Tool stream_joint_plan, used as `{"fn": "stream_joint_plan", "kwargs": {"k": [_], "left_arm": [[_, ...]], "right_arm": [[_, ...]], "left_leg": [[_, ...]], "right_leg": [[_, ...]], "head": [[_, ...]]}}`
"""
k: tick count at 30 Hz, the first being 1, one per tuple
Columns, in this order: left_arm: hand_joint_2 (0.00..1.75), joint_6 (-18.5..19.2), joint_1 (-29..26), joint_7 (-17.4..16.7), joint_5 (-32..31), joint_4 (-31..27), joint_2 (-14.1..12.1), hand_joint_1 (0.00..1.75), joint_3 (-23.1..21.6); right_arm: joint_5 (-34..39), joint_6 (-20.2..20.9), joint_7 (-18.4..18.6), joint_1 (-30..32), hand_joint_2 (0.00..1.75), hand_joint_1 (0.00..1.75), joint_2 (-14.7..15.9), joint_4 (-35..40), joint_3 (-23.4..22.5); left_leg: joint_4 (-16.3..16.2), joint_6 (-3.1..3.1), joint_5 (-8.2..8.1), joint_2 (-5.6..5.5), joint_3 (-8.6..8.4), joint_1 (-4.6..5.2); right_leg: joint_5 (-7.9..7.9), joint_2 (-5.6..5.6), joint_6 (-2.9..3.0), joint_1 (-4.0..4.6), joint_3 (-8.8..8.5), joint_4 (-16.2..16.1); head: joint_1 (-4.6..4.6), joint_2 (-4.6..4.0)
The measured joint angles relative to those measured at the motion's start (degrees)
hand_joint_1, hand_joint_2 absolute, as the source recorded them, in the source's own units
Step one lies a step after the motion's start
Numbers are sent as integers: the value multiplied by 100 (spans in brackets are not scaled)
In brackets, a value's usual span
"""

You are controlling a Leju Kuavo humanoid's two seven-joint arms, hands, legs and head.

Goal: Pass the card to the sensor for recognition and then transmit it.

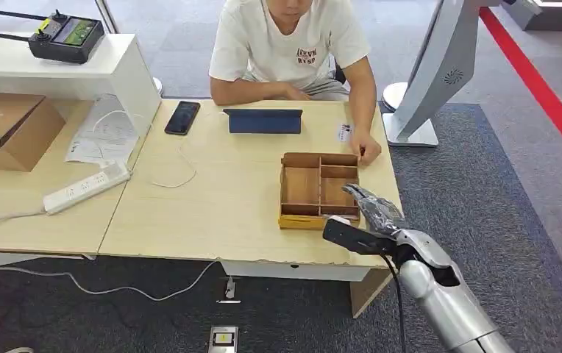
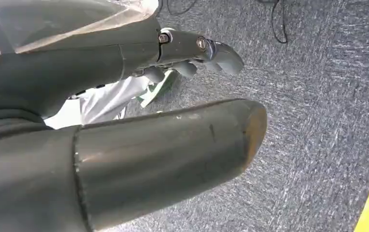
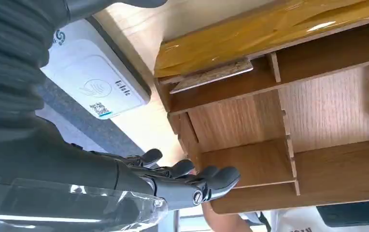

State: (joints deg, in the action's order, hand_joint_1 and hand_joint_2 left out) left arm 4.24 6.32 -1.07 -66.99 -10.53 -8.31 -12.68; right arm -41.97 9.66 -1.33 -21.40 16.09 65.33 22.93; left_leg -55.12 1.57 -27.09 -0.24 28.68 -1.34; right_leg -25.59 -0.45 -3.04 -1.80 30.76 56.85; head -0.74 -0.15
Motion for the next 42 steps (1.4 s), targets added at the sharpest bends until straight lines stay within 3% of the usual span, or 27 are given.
{"fn": "stream_joint_plan", "kwargs": {"k": [7,13,22,27,42], "left_arm": [[0,4,3,-20,31,0,28,0,4],[0,7,3,-26,48,0,50,0,70],[0,20,6,-24,-28,0,63,0,160],[0,11,6,-24,-46,0,65,0,195],[0,11,4,-22,-50,0,66,0,251]], "right_arm": [[-758,-452,-37,-9,175,0,-155,-140,157],[-1213,-916,-332,-89,175,0,-179,-348,221],[-1687,-2076,-555,-172,175,0,-409,-819,232],[-1674,-2249,-555,-196,175,0,-468,-1051,234],[-1659,-2243,-610,-286,175,0,-573,-1537,234]], "left_leg": [[0,0,0,0,2,-1],[0,0,0,0,2,0],[0,0,0,0,0,-2],[0,1,0,0,1,-2],[0,1,1,0,1,-2]], "right_leg": [[-1,0,0,1,2,0],[0,0,0,1,2,0],[0,0,1,2,0,0],[0,0,0,2,0,0],[0,0,1,2,0,1]], "head": [[0,0],[0,0],[2,0],[0,0],[0,0]]}}
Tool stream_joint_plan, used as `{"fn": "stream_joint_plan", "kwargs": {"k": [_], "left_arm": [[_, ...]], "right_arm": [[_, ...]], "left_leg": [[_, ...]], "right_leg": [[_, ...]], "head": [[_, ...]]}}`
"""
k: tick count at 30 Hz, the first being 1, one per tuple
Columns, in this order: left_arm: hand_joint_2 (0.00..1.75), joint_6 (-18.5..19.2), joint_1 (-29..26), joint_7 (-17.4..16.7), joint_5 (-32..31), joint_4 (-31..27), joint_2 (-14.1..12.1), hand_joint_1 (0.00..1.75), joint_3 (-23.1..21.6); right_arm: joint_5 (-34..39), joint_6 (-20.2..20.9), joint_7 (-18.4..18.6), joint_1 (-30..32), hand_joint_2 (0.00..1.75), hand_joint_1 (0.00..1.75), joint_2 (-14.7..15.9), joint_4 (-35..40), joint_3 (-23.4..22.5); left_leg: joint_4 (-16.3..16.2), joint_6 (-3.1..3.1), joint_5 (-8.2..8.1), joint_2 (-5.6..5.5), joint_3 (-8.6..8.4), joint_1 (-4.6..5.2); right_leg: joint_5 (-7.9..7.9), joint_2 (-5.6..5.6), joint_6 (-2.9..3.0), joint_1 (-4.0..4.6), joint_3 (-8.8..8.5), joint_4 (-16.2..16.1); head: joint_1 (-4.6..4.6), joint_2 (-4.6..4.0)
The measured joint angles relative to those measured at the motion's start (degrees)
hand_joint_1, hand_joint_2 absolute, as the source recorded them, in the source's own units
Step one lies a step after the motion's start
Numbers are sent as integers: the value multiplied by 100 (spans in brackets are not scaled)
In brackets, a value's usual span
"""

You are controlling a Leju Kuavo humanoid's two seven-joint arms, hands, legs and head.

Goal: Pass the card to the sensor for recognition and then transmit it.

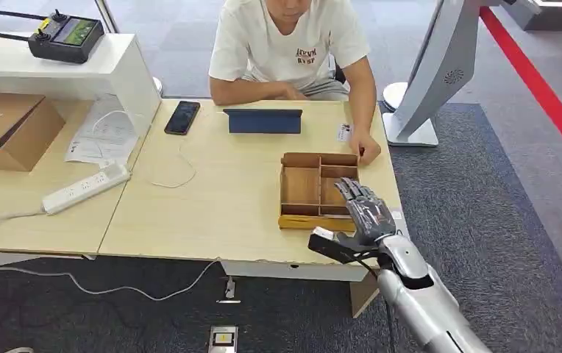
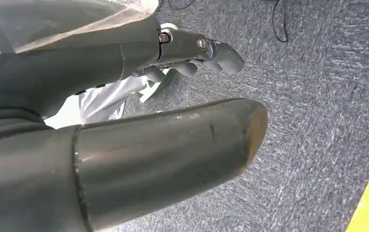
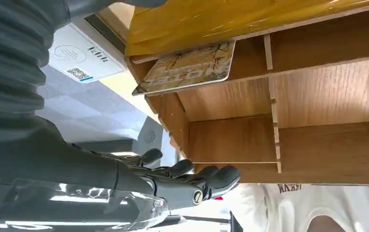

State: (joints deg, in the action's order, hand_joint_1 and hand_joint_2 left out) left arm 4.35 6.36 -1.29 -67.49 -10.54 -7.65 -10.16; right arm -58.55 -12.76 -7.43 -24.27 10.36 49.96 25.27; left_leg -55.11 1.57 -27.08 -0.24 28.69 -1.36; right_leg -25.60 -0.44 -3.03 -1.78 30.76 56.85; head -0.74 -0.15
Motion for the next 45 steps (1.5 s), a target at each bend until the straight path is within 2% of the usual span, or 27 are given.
{"fn": "stream_joint_plan", "kwargs": {"k": [6,10,11,12,14,18,29,31,32,38,45], "left_arm": [[0,0,0,2,0,0,0,0,4],[0,0,0,7,-2,0,0,0,7],[0,0,0,7,-4,0,-2,0,7],[0,0,0,9,-4,0,-2,0,7],[0,0,0,11,-7,0,0,0,7],[0,0,0,11,-11,0,-2,0,7],[0,0,0,22,-11,0,0,0,7],[0,0,0,22,-13,0,0,0,7],[0,0,0,22,-18,0,0,0,7],[0,0,0,22,-57,0,0,0,7],[0,0,0,22,-105,0,0,0,7]], "right_arm": [[11,0,-7,-41,175,0,-35,-109,2],[20,0,-33,-60,175,9,-52,-181,2],[20,2,-39,-67,175,51,-65,-201,0],[22,2,-48,-79,175,152,-68,-221,2],[33,17,-57,-99,175,171,-74,-258,2],[50,79,-85,-132,175,175,-90,-330,2],[105,181,-98,-182,175,161,-120,-448,2],[111,181,-101,-187,175,166,-122,-466,2],[116,188,-101,-188,175,161,-120,-468,2],[155,168,-101,-194,175,175,-120,-500,2],[359,-46,-131,-222,175,175,-125,-516,0]], "left_leg": [[0,0,0,0,0,0],[0,0,0,0,0,0],[0,0,0,0,0,0],[0,0,0,0,0,0],[0,0,0,0,0,0],[0,0,0,0,0,0],[0,0,0,0,-1,0],[0,0,0,1,-2,0],[0,0,0,1,-2,0],[0,0,0,1,-3,0],[0,0,0,1,-2,0]], "right_leg": [[0,0,0,0,0,0],[0,0,0,0,0,0],[0,0,0,0,0,0],[0,0,0,0,0,0],[0,0,0,0,0,0],[0,0,0,0,0,0],[0,0,0,0,0,0],[0,0,0,0,0,0],[0,0,0,0,0,0],[0,0,0,0,-1,0],[0,0,0,0,-1,0]], "head": [[2,0],[0,0],[2,0],[0,0],[0,0],[0,0],[0,0],[0,0],[0,0],[0,0],[2,0]]}}
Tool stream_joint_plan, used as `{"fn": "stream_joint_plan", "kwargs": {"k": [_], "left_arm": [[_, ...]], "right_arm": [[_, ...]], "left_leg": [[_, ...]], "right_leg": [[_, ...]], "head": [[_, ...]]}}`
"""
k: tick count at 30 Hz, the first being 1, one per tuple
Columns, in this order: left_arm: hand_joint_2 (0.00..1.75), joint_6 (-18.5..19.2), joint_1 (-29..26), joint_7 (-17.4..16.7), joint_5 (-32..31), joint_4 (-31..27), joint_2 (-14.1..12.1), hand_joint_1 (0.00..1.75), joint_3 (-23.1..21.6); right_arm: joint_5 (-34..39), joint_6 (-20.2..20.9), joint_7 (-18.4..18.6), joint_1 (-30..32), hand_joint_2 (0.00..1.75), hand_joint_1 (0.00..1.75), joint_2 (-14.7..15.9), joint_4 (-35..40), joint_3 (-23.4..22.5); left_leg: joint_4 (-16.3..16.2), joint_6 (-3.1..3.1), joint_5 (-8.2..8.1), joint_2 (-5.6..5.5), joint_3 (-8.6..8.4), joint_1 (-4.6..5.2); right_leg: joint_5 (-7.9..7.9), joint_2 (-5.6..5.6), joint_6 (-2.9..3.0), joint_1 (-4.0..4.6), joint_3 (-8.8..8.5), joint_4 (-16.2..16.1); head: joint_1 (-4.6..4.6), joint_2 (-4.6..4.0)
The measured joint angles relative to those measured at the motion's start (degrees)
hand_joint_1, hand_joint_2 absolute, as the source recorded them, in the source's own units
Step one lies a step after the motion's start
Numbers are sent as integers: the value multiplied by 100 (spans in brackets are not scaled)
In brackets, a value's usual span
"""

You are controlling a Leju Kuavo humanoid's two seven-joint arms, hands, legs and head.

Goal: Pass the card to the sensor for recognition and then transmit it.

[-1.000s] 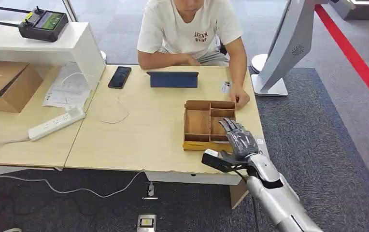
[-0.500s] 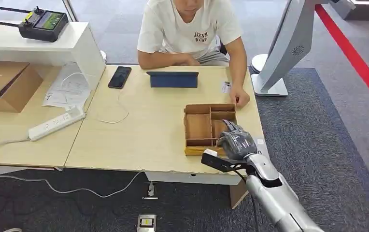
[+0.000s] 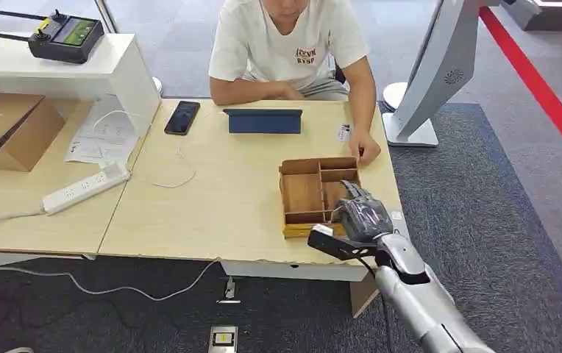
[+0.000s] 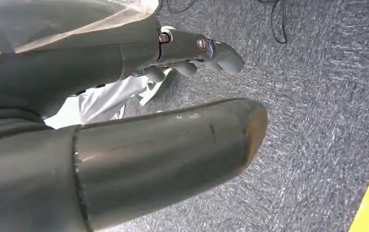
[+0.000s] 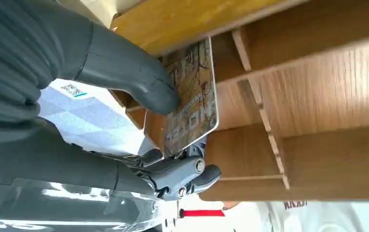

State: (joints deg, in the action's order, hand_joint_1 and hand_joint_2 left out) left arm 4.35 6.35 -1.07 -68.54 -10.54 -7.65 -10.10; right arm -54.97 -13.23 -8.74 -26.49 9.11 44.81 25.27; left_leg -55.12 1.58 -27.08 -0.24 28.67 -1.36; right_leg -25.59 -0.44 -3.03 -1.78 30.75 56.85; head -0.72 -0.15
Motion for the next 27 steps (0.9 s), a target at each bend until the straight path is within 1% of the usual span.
{"fn": "stream_joint_plan", "kwargs": {"k": [3,8,14,20,24,27], "left_arm": [[0,0,-2,13,-7,0,0,0,2],[0,0,-4,55,-20,0,0,0,20],[0,0,-13,72,-87,0,0,0,26],[0,0,-14,107,-103,0,0,0,26],[0,0,-12,140,-203,0,0,0,26],[0,0,-7,183,-332,0,0,0,24]], "right_arm": [[164,-79,11,-23,175,175,9,164,-35],[308,193,164,-150,175,175,98,794,-171],[330,568,330,-272,175,175,166,1748,-317],[282,693,332,-365,175,175,166,2297,-358],[278,580,138,-598,175,175,112,2267,-358],[266,169,-102,-985,175,175,46,1858,-352]], "left_leg": [[0,0,0,0,0,0],[0,0,0,0,0,0],[0,1,1,0,-2,0],[0,1,1,0,-1,0],[0,4,3,0,1,0],[0,5,5,1,0,0]], "right_leg": [[0,0,0,0,0,0],[0,0,0,0,0,0],[0,0,0,0,0,0],[0,0,0,0,0,1],[1,0,1,0,0,2],[3,1,3,0,0,2]], "head": [[-2,0],[-2,0],[0,0],[0,0],[0,0],[-2,0]]}}
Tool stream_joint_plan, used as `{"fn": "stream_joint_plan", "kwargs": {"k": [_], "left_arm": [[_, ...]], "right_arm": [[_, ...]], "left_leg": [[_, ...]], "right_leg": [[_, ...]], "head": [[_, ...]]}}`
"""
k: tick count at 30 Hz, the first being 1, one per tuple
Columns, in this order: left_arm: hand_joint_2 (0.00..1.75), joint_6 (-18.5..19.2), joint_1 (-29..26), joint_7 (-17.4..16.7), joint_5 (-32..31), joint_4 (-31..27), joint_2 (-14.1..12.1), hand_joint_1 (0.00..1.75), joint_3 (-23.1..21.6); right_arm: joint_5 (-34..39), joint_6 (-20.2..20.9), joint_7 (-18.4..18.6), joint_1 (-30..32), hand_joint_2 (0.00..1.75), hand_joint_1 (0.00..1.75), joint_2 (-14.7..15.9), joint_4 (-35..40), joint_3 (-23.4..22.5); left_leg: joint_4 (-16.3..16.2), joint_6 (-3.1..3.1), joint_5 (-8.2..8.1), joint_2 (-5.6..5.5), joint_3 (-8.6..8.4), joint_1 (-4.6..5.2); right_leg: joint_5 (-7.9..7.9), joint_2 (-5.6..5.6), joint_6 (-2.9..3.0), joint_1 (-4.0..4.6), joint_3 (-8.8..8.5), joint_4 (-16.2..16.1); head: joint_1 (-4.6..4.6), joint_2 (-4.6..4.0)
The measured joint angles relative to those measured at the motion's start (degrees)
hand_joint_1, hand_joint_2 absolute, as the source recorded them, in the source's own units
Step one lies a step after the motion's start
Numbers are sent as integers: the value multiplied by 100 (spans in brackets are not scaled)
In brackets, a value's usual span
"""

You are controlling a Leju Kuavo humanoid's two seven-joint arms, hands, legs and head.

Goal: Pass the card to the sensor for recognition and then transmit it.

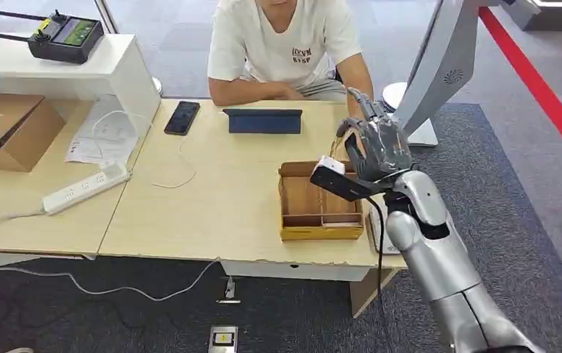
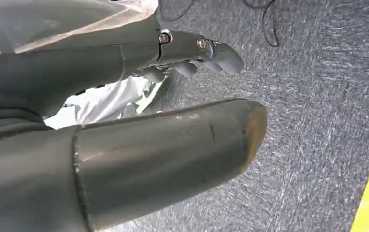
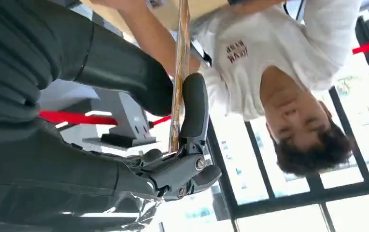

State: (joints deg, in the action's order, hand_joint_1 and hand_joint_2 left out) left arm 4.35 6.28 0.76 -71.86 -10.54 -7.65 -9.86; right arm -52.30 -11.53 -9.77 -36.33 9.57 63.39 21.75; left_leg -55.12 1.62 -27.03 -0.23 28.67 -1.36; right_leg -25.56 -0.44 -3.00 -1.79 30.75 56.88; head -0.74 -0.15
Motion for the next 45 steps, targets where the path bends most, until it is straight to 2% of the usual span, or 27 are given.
{"fn": "stream_joint_plan", "kwargs": {"k": [5,8,15,24,30,31,32,34,38,39,45], "left_arm": [[0,0,2,48,-142,0,0,0,-7],[0,0,3,55,-171,0,0,0,-9],[0,0,6,92,-195,0,0,0,-15],[0,-13,8,103,-282,0,0,0,-24],[0,-17,11,103,-282,0,0,0,-26],[0,-15,15,103,-284,0,0,0,-26],[0,-13,20,103,-284,0,0,0,-26],[0,-7,31,103,-287,0,0,0,-26],[0,-7,55,103,-289,0,2,0,-26],[0,-7,62,103,-289,0,4,0,-26],[0,2,68,103,-289,0,11,0,-26]], "right_arm": [[7,-523,-287,-695,175,175,-155,-1075,41],[-61,-639,-313,-965,175,175,-286,-1641,59],[-286,-698,-125,-1421,175,175,-590,-2774,98],[-302,-700,-2,-1618,175,175,-715,-3637,116],[-297,-718,2,-1639,175,175,-750,-3848,116],[-297,-726,2,-1645,175,166,-756,-3885,116],[-297,-739,4,-1653,175,150,-763,-3922,116],[-297,-774,6,-1661,175,2,-770,-3979,116],[-293,-873,-7,-1666,175,0,-774,-4064,116],[-291,-901,-7,-1667,0,0,-774,-4083,116],[-249,-1150,-169,-1671,0,0,-789,-4142,116]], "left_leg": [[0,2,4,-1,1,0],[0,3,4,-2,2,0],[0,3,4,-2,3,-7],[0,3,4,-2,2,-7],[0,4,5,-2,2,-8],[0,4,5,-2,2,-8],[-1,4,5,-2,2,-8],[-1,4,5,-2,3,-8],[-1,4,4,-2,3,-8],[-1,4,4,-2,3,-8],[-1,4,5,-2,1,-8]], "right_leg": [[2,0,-1,0,0,1],[2,0,-1,0,2,2],[1,0,-1,7,2,2],[2,0,-1,7,3,2],[2,0,-1,8,4,2],[2,0,-1,8,3,2],[2,0,-1,8,4,2],[2,0,-1,8,4,2],[2,0,-1,8,4,2],[2,0,-1,8,4,2],[2,0,0,8,3,2]], "head": [[0,0],[0,0],[2,0],[2,0],[0,0],[0,0],[0,0],[0,0],[0,0],[0,0],[0,0]]}}
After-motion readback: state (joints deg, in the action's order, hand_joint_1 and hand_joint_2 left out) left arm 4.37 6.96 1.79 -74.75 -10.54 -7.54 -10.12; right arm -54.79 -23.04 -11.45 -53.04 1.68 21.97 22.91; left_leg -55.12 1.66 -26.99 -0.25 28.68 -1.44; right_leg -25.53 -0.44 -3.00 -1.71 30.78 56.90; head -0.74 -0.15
